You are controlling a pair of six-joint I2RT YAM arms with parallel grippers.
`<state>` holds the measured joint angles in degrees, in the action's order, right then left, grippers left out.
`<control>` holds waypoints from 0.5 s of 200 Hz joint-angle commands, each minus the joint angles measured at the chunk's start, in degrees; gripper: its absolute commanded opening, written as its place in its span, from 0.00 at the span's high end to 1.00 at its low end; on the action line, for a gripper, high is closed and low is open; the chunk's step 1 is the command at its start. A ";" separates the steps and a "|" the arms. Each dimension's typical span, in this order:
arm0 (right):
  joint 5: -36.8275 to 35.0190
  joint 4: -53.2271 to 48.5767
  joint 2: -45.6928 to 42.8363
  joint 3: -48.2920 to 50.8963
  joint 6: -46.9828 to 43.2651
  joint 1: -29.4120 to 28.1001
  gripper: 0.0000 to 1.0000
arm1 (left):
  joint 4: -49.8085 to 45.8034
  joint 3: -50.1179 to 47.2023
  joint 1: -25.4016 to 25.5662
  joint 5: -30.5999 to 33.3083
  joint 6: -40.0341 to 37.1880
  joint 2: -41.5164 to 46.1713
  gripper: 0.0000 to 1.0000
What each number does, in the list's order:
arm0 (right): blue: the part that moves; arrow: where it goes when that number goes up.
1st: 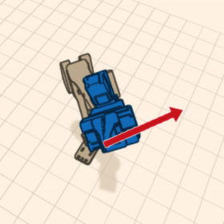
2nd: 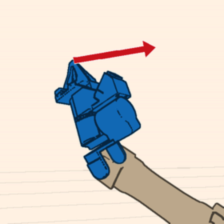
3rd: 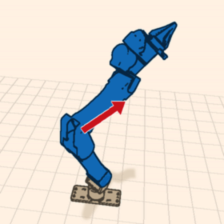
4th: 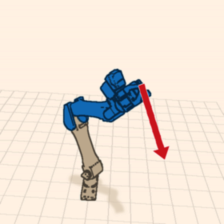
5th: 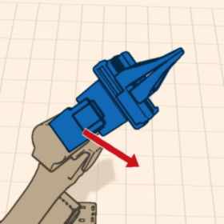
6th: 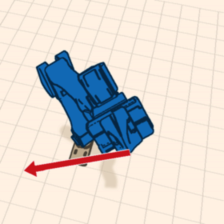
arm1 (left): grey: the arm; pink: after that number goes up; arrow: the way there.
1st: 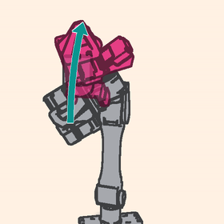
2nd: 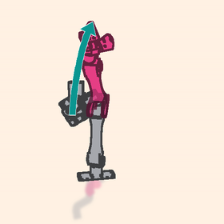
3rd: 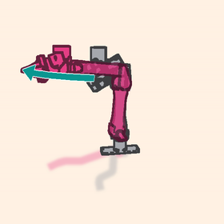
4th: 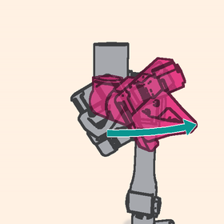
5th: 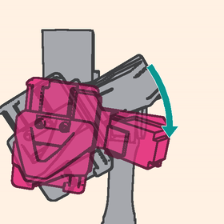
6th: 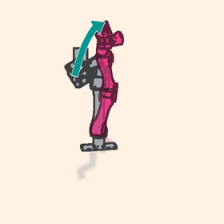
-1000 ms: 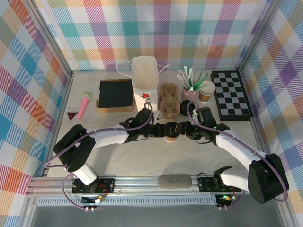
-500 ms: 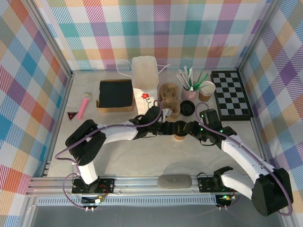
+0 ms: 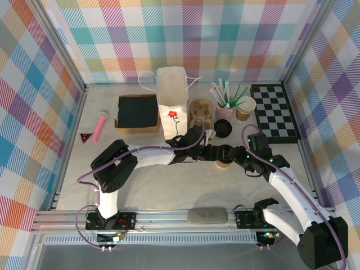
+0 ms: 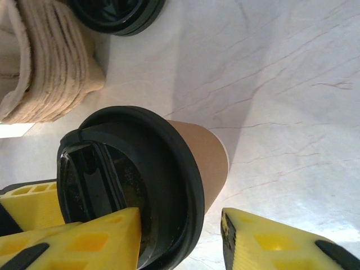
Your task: Pack the takeout coffee
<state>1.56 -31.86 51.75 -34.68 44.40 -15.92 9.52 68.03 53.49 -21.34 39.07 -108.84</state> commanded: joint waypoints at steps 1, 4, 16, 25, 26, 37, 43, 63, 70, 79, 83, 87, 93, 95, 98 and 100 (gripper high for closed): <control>-4.05 -6.13 -1.69 0.14 0.07 1.21 0.56 | -1.78 2.54 1.64 -0.23 0.61 -1.92 0.50; -4.29 -6.50 -1.94 0.14 0.14 1.36 0.56 | -1.78 2.77 1.69 -0.25 0.71 -2.06 0.50; -4.84 -7.30 -2.97 0.05 -0.02 2.00 0.55 | -1.86 3.88 2.05 -0.11 0.91 -2.88 0.50; -5.37 -8.04 -3.88 -0.11 -0.02 2.37 0.53 | -1.87 4.66 2.22 0.07 1.16 -3.37 0.50; -5.44 -8.09 -4.04 -0.16 -0.02 2.42 0.53 | -1.87 4.70 2.27 0.07 1.17 -3.39 0.50; -6.31 -9.04 -5.08 -0.45 -0.27 2.80 0.51 | -1.87 5.85 2.57 0.23 1.40 -4.04 0.50; -6.90 -9.68 -5.65 -0.77 -0.35 3.01 0.49 | -1.94 6.37 2.74 0.48 1.45 -4.37 0.50; -8.01 -11.19 -6.87 -1.97 -1.87 3.77 0.45 | -2.14 8.08 3.26 1.00 1.77 -5.24 0.50; -8.47 -12.10 -6.92 -2.79 -2.65 4.01 0.43 | -2.04 8.58 3.36 1.12 2.02 -5.50 0.50; -9.52 -13.53 -6.85 -4.09 -3.45 4.32 0.41 | -1.91 9.25 3.50 1.26 2.35 -5.75 0.50; -9.81 -13.78 -6.86 -4.67 -3.85 4.40 0.41 | -1.87 9.50 3.54 1.42 2.53 -5.85 0.49; -10.10 -14.17 -6.92 -5.09 -4.26 4.49 0.41 | -1.87 9.78 3.63 1.55 2.71 -5.90 0.49; -10.49 -14.68 -7.08 -5.83 -4.55 4.58 0.40 | -1.87 10.22 3.76 1.78 2.93 -6.06 0.49; -10.58 -14.78 -7.14 -5.97 -4.69 4.61 0.40 | -1.87 10.40 3.80 1.82 2.98 -6.04 0.49; -10.69 -14.93 -7.25 -6.21 -4.88 4.66 0.40 | -1.87 10.64 3.85 1.83 2.97 -6.10 0.49; -10.77 -15.06 -7.31 -6.35 -4.97 4.71 0.40 | -1.85 10.83 3.89 1.83 2.97 -6.23 0.49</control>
<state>-6.33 -43.24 45.47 -37.32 42.35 -11.81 8.23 75.81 56.60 -20.43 40.80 -114.04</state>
